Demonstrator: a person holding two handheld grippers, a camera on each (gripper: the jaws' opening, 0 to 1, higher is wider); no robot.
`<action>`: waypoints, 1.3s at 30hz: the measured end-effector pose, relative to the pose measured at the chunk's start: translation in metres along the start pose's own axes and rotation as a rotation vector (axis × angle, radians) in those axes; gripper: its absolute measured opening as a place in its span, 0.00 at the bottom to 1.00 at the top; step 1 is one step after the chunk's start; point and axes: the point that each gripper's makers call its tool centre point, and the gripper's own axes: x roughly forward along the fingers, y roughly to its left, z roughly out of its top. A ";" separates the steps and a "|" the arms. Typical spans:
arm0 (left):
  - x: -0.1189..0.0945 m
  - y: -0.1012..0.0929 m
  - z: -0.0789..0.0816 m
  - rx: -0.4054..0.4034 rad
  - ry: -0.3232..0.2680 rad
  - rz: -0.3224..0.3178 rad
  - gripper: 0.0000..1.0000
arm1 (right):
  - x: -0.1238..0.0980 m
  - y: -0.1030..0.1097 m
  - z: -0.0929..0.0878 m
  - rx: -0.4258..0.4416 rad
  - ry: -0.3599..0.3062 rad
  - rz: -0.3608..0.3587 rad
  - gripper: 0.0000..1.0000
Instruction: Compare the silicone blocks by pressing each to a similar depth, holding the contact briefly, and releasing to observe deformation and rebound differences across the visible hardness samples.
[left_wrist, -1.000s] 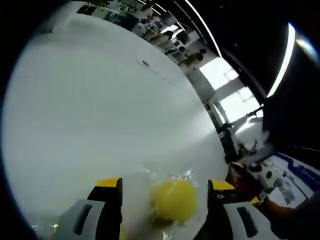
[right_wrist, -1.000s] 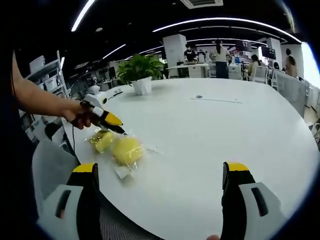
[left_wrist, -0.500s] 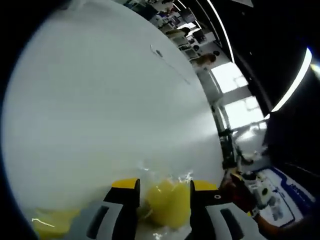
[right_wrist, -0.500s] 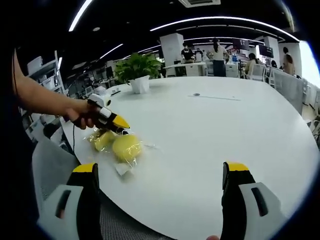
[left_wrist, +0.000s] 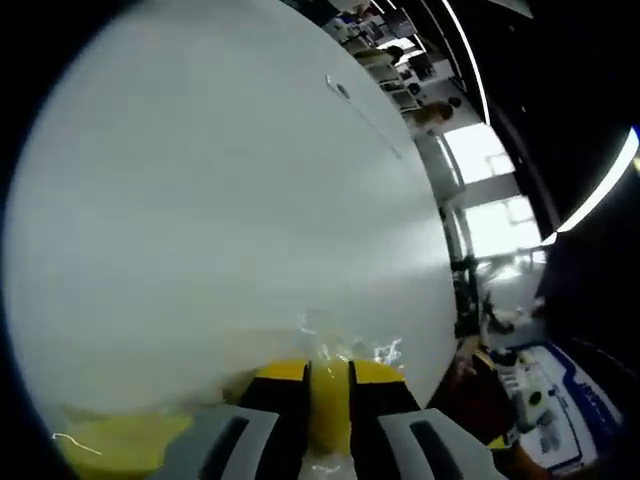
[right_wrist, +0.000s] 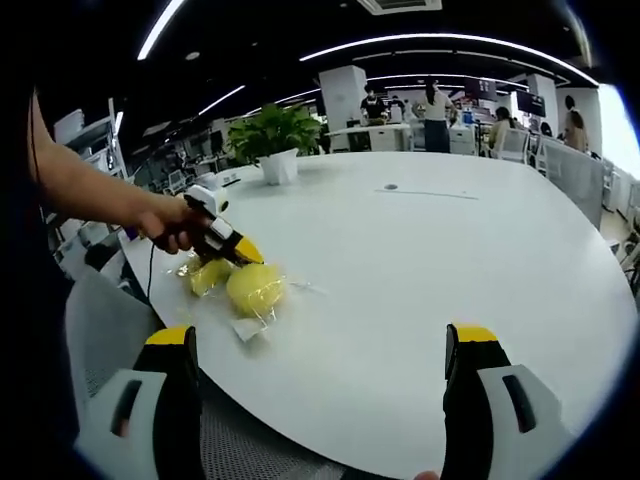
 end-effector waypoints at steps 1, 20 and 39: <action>0.002 -0.004 -0.001 -0.004 -0.012 -0.009 0.11 | 0.000 0.000 0.000 -0.001 0.001 0.000 0.97; 0.003 -0.003 -0.002 0.112 -0.034 0.049 0.00 | 0.002 0.001 0.005 0.031 -0.018 -0.017 0.97; -0.030 -0.053 0.008 0.271 -0.217 -0.022 0.00 | -0.004 -0.001 0.021 0.023 -0.067 -0.015 0.97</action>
